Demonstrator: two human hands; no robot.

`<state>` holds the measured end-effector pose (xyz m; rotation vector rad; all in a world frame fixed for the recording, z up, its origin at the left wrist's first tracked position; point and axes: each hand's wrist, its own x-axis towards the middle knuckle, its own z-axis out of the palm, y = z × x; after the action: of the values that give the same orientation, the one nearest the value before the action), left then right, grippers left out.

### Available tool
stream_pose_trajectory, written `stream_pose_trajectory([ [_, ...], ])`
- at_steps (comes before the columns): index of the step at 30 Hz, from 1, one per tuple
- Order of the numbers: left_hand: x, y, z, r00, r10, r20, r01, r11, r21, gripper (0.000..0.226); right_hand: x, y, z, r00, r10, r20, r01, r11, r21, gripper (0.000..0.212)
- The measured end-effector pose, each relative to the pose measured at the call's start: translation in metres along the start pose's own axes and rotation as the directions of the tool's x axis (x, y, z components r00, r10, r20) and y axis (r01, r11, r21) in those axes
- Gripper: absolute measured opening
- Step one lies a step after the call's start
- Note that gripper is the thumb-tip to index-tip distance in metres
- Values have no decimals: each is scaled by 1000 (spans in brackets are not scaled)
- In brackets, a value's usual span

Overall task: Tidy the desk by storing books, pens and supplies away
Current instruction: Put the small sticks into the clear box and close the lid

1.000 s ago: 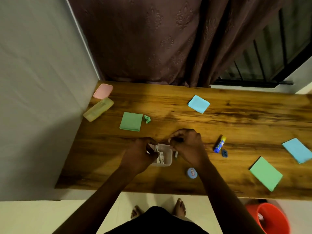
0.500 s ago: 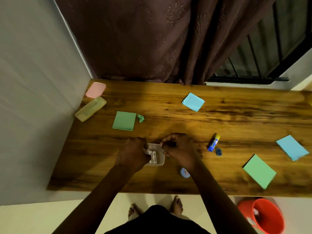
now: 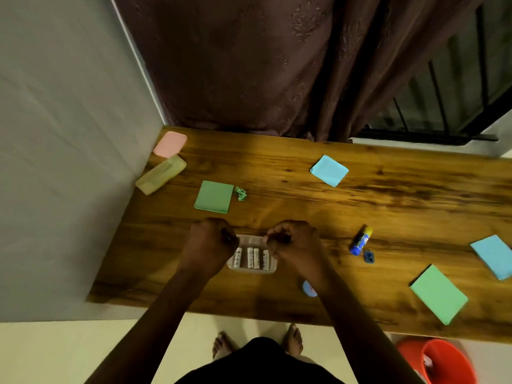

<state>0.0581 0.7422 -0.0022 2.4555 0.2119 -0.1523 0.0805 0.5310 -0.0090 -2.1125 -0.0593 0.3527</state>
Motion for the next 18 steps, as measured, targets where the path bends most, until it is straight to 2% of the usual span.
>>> stream_pose_trajectory([
  [7, 30, -26, -32, 986, -152, -65, 147, 987, -69, 3, 8, -15, 15, 998, -62, 14, 62, 998, -3, 4],
  [9, 43, -39, -39, 977, -195, -84, 192, 980, -47, 11, 10, -20, 21, 997, -78, 16, 78, 997, 2, 4],
  [11, 54, -55, -45, 977, -194, -94, 177, 971, -162, 25, 12, -24, 25, 996, -87, 12, 87, 996, -1, 2],
  [12, 57, -61, -50, 979, -175, -105, 153, 968, -197, 21, 14, -26, 28, 996, -88, 7, 88, 996, -10, 3],
  [14, 61, -66, -62, 979, -159, -127, 137, 977, -163, 12, 16, -30, 34, 996, -89, -4, 89, 995, -38, 5],
  [16, 72, -77, -71, 974, -143, -178, 121, 984, -128, 19, 17, -32, 39, 996, -92, -7, 91, 995, -47, 5],
  [18, 79, -85, -77, 976, -145, -165, 143, 989, -27, 19, 16, -32, 42, 995, -93, -19, 92, 995, -37, 5],
])
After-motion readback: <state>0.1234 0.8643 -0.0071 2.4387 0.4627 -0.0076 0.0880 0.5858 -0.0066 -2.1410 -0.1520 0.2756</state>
